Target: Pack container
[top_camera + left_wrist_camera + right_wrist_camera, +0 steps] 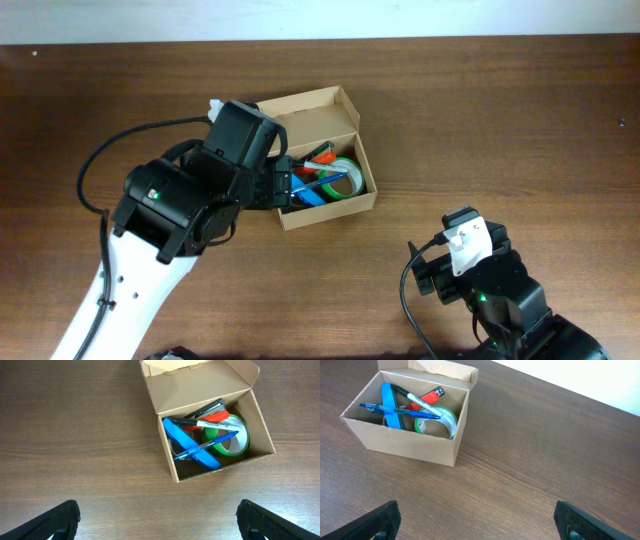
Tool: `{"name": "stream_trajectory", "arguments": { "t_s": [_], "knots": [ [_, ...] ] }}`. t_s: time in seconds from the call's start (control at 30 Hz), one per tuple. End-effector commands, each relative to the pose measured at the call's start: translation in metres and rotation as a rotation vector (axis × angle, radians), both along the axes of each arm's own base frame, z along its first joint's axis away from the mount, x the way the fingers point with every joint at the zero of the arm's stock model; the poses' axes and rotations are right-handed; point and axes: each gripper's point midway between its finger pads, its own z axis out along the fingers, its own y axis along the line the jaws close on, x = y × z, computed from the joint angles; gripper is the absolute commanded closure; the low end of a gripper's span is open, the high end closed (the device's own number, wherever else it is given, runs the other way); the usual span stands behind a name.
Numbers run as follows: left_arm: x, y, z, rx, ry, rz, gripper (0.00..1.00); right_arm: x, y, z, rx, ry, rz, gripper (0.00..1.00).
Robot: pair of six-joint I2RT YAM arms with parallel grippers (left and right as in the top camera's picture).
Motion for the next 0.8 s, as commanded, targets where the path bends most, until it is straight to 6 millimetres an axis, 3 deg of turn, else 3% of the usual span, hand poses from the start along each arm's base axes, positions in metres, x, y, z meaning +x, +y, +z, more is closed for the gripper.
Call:
{"name": "stream_trajectory", "arguments": {
  "t_s": [0.0,0.07,0.43,0.57,0.77],
  "knots": [
    [0.002,0.005,0.002,0.003,-0.009,0.029,0.0,0.0,0.0,0.001,0.014,-0.001,-0.007,0.01],
    [0.002,0.005,0.002,0.003,-0.009,0.029,0.0,0.002,0.001,0.004,0.025,-0.014,-0.006,0.01],
    [0.012,0.001,0.006,-0.098,-0.022,0.075,0.0,0.032,0.024,0.077,0.135,-0.129,-0.011,0.01],
    [0.025,0.008,0.011,-0.156,-0.047,0.111,0.0,0.053,0.032,0.102,0.113,-0.118,-0.034,0.01],
    [0.046,0.027,0.02,-0.249,-0.087,0.179,0.0,0.094,0.032,0.114,0.082,-0.083,-0.108,0.01]
  ]
}}
